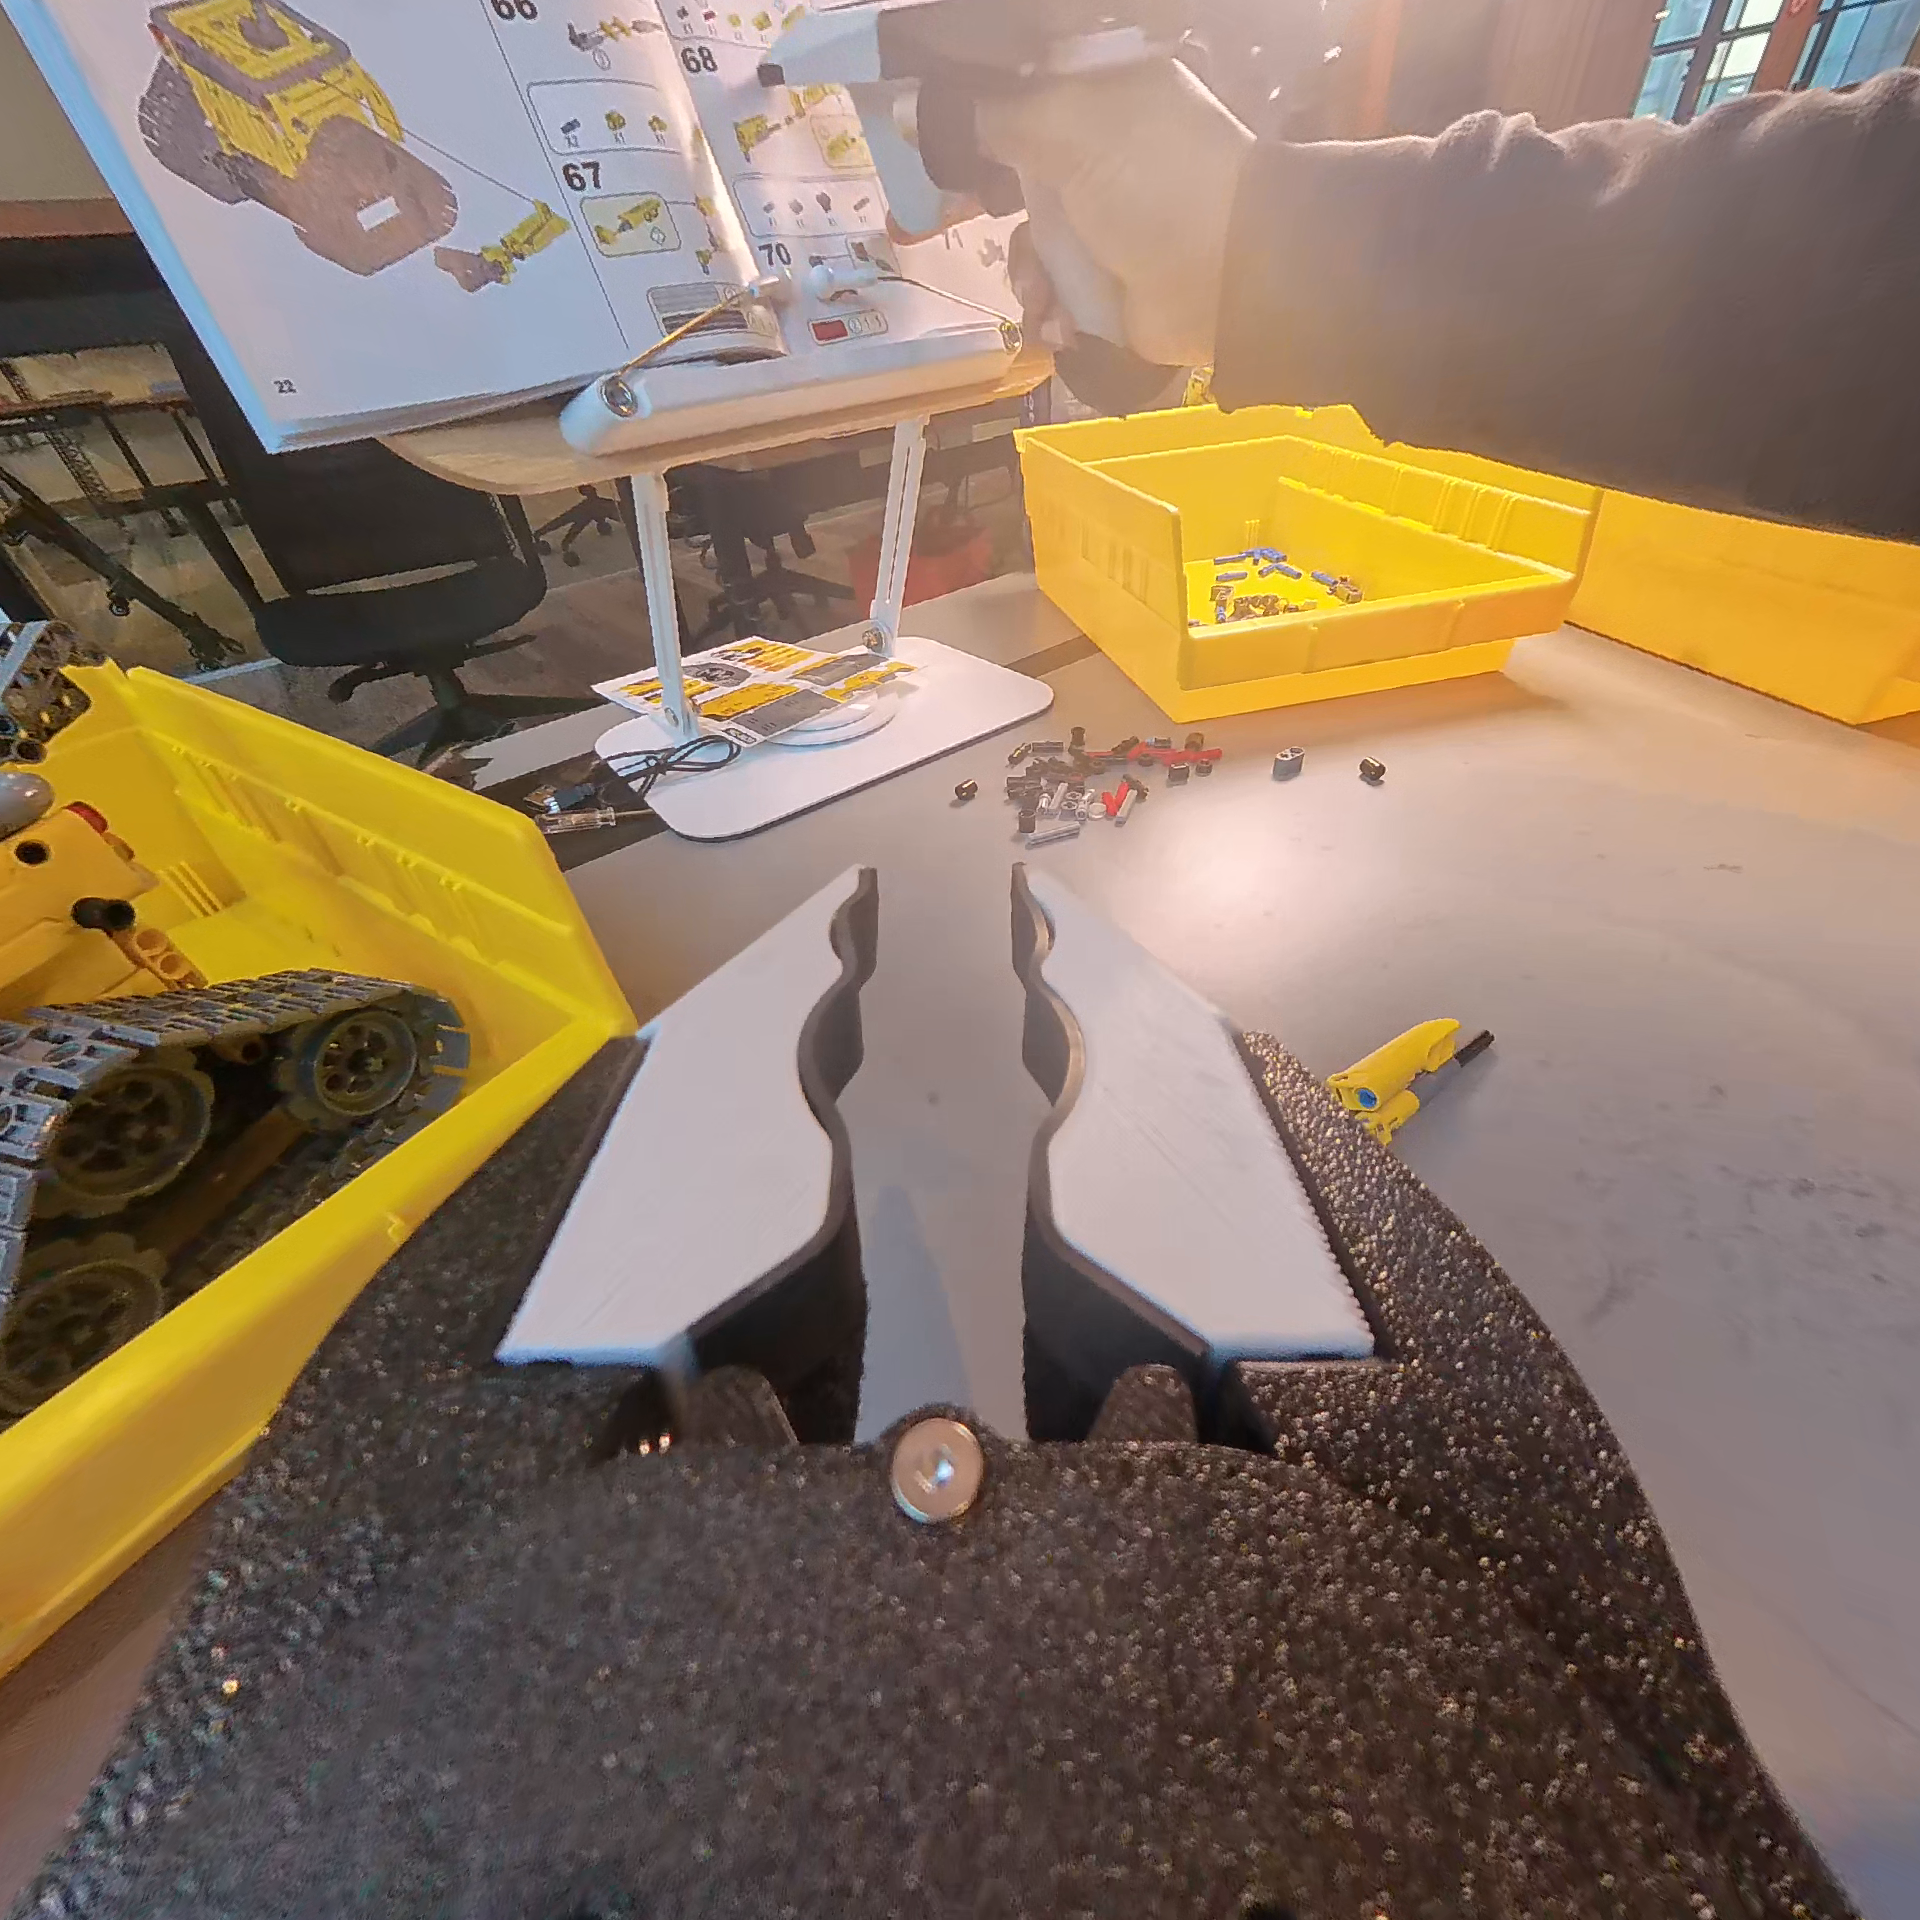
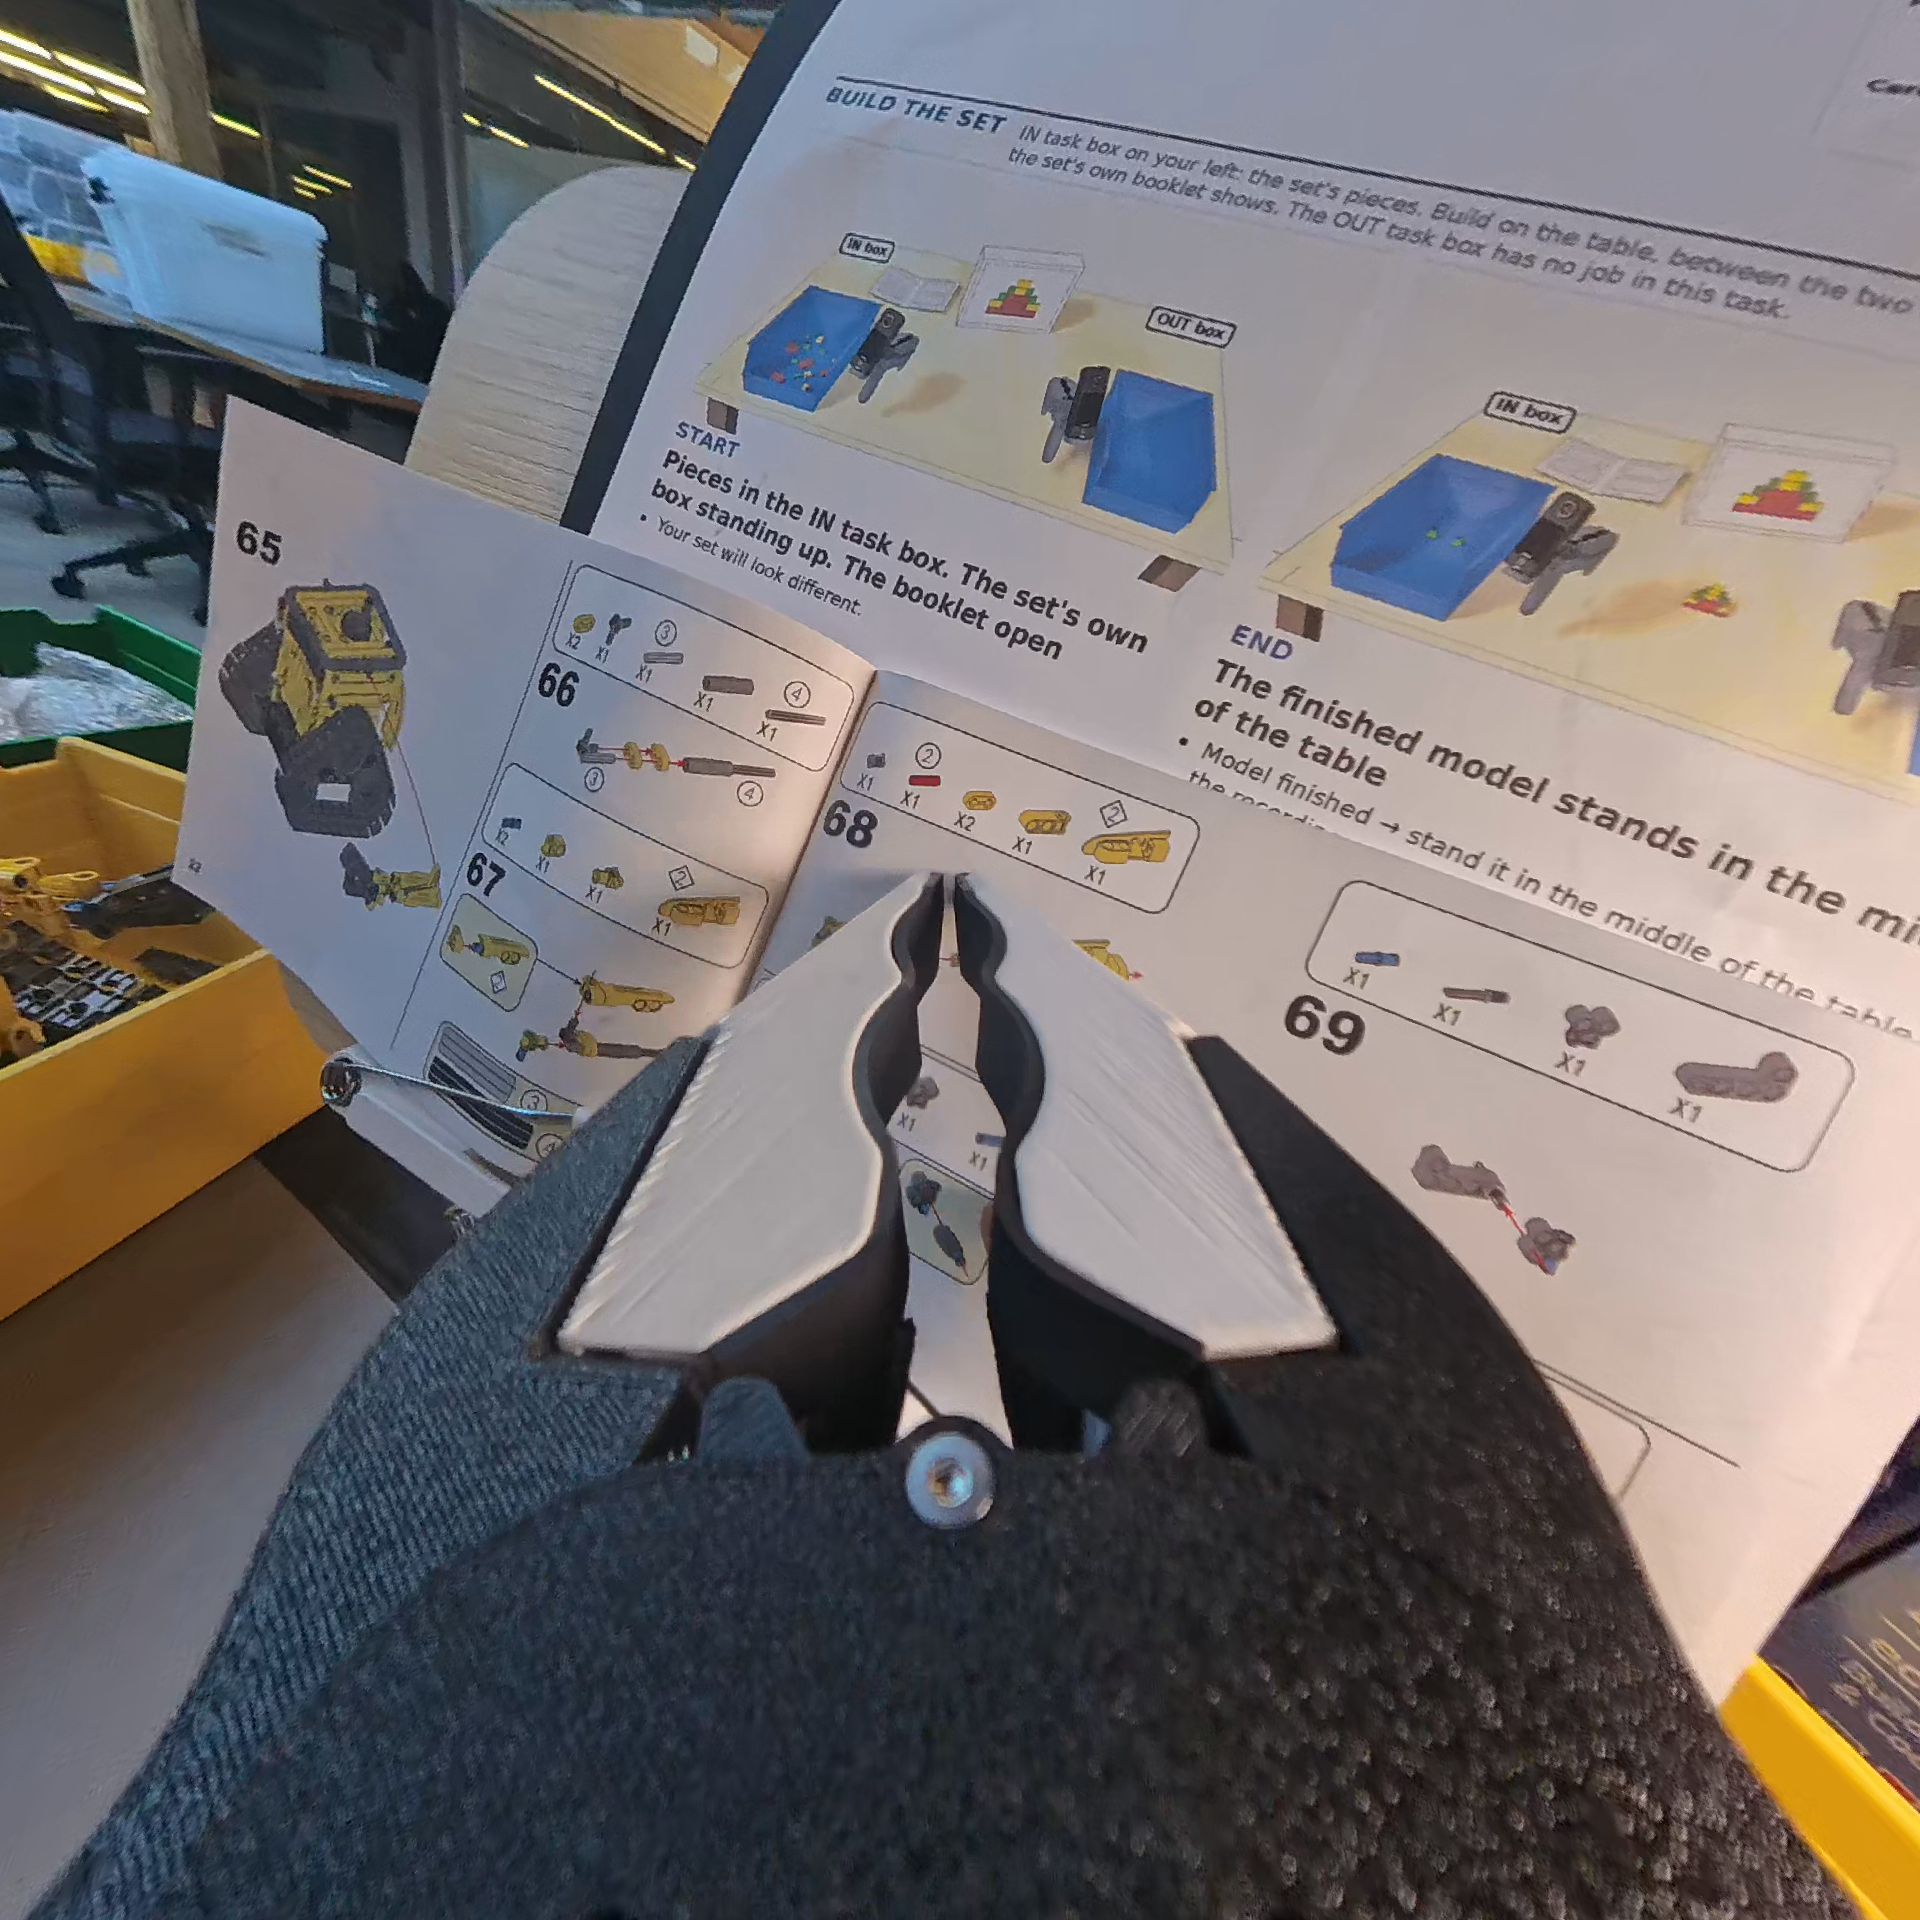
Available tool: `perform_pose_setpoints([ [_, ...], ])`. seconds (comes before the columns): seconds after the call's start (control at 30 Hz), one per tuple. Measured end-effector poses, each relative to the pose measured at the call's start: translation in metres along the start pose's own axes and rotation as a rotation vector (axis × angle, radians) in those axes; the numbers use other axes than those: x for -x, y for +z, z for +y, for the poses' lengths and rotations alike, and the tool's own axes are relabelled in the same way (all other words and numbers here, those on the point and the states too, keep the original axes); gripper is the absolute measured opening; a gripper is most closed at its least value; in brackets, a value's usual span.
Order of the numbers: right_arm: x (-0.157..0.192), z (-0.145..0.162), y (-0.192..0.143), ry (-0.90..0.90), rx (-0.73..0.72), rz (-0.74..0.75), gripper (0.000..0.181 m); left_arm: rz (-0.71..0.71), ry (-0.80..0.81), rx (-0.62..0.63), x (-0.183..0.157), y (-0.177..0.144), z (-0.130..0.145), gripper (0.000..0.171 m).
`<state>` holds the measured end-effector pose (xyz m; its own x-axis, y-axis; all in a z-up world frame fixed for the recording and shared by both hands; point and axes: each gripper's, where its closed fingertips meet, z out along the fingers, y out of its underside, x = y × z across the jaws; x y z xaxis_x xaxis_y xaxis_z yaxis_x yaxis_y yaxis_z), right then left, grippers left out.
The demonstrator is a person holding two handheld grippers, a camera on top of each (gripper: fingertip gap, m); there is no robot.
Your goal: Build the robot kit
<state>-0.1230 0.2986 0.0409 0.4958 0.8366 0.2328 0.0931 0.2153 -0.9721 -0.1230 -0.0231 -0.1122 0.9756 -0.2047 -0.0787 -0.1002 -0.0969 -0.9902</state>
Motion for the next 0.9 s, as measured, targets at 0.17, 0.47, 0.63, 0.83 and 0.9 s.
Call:
perform_pose_setpoints([
  [0.17,-0.005,0.001,-0.004,0.011,-0.004,0.009,0.002,0.002,0.005,0.006,-0.001,0.001,0.002,0.024],
  [0.47,-0.002,-0.009,0.0,-0.004,-0.018,0.0,0.003,-0.002,0.005,0.006,0.001,0.001,0.002,0.024],
  [0.63,-0.001,-0.007,0.005,-0.009,-0.002,0.003,0.003,0.001,0.005,0.004,0.0,0.0,0.001,0.024],
  [0.83,-0.001,-0.007,0.005,-0.01,-0.002,0.004,0.002,0.01,0.005,0.003,-0.001,0.0,0.0,0.024],
  [0.9,-0.001,-0.01,0.002,-0.021,-0.002,-0.003,0.003,0.01,0.007,0.003,-0.002,0.0,0.0,0.024],
])
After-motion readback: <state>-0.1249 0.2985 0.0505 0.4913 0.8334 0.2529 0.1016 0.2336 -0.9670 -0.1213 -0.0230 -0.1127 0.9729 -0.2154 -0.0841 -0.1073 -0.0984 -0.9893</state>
